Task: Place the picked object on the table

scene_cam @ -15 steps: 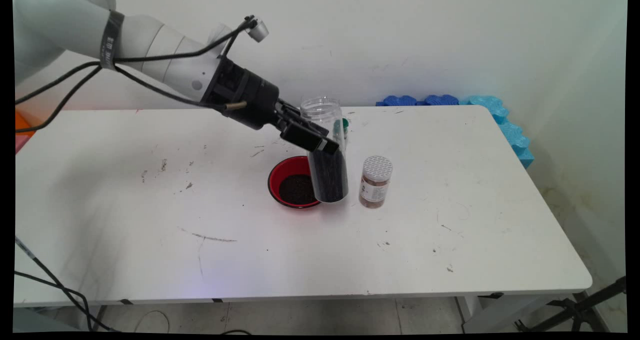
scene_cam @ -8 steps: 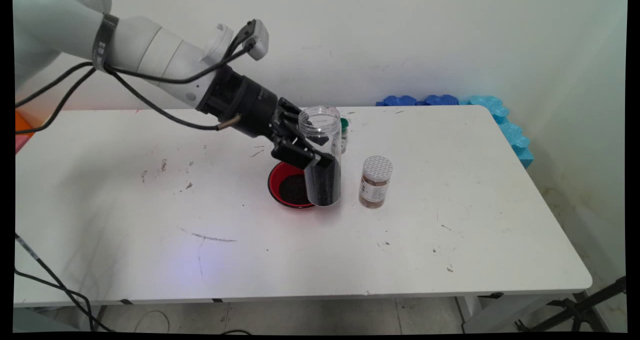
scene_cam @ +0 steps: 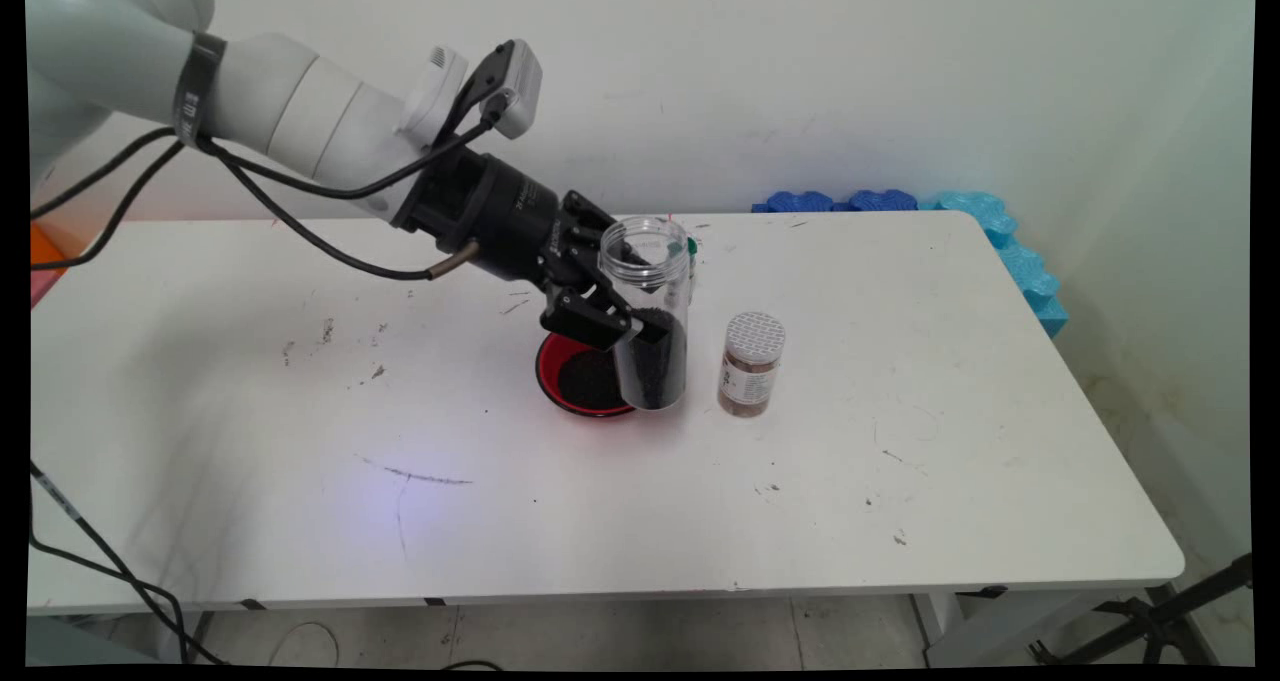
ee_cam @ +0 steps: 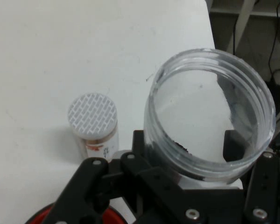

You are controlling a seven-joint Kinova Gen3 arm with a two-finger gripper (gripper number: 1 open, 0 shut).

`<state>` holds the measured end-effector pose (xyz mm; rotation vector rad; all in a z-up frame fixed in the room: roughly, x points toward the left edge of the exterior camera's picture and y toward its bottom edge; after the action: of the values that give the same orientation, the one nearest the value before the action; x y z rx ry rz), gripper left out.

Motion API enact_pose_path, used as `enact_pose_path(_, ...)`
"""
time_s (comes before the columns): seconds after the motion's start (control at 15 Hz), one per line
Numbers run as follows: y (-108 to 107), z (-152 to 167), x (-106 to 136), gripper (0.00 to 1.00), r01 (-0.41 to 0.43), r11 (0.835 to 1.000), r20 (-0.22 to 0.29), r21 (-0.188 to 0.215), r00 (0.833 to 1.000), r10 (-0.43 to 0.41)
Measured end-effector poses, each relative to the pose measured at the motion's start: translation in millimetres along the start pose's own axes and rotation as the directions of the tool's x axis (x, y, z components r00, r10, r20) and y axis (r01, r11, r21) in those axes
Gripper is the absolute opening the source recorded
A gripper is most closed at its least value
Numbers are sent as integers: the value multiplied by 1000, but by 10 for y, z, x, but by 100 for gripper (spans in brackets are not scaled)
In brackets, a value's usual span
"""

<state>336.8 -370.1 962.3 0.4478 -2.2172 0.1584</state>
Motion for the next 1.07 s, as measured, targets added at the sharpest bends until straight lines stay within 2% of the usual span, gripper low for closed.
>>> enact_pose_path(0.4,63,1,40,0,0,1000,-23,10,1000,1)
enact_pose_path(0.67,117,32,43,0,33,999,-45,5,998,-33)
enact_pose_path(1.07,204,186,-155,0,42,999,-45,7,998,-41)
